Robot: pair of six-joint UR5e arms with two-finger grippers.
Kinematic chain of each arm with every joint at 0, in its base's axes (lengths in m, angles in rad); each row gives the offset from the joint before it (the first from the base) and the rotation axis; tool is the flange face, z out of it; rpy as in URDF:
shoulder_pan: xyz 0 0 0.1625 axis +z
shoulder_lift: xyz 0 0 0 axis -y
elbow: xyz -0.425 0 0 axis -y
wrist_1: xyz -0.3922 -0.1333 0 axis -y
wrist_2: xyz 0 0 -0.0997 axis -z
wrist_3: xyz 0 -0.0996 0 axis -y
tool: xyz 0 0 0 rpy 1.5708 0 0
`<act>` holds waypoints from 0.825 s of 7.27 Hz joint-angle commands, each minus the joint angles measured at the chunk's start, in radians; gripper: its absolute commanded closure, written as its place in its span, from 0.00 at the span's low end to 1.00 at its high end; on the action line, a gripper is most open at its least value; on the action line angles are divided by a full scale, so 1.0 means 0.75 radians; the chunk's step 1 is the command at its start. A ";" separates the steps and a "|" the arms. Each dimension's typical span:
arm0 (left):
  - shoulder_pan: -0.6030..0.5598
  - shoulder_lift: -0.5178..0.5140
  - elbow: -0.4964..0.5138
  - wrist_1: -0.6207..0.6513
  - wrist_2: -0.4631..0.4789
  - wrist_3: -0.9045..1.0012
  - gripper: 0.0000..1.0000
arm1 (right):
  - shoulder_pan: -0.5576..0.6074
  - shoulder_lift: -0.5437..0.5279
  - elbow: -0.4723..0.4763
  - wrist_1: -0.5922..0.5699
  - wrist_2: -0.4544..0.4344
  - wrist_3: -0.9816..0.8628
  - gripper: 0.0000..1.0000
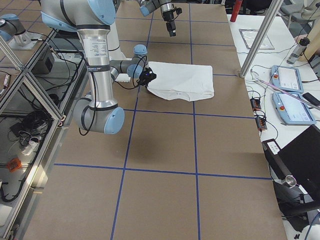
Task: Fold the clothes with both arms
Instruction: 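Move the left gripper to the shirt's near edge beside the right gripper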
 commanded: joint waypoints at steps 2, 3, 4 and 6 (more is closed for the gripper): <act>0.338 0.027 -0.053 0.190 0.200 -0.182 0.01 | -0.068 -0.054 0.076 -0.001 0.016 -0.001 1.00; 0.414 -0.011 -0.020 0.200 0.188 -0.264 0.04 | -0.066 -0.052 0.078 -0.001 0.021 -0.005 1.00; 0.469 -0.058 0.039 0.245 0.189 -0.319 0.04 | -0.066 -0.054 0.076 -0.001 0.057 -0.005 1.00; 0.494 -0.130 0.121 0.295 0.202 -0.318 0.04 | -0.051 -0.057 0.072 -0.003 0.066 -0.005 1.00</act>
